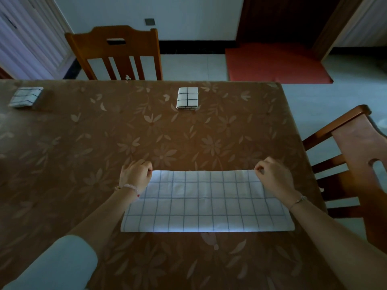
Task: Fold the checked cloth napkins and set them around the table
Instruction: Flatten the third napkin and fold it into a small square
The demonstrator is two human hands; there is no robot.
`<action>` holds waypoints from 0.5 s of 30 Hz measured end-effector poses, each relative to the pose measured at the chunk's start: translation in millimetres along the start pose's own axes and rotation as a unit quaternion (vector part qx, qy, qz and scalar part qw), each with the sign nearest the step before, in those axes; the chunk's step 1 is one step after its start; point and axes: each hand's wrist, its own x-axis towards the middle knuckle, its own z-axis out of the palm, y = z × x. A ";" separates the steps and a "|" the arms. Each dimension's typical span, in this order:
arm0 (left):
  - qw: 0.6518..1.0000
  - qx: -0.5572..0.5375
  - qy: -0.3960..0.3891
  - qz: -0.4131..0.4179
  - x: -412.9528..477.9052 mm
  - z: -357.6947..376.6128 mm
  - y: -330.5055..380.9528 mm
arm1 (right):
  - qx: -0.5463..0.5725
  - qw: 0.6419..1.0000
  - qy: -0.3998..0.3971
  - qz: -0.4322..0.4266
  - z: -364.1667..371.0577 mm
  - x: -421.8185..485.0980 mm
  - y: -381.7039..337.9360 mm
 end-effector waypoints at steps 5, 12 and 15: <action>0.999 0.009 0.036 0.002 -6.6 1.3 9.1 | -0.002 0.998 0.066 0.022 0.4 -9.2 -7.0; 0.990 -0.048 0.060 0.115 -76.7 16.8 70.6 | 0.082 0.981 0.167 -0.044 14.1 -71.2 -61.6; 0.988 -0.063 0.033 0.140 -105.8 38.3 99.6 | 0.086 0.986 0.125 -0.069 41.8 -99.4 -92.0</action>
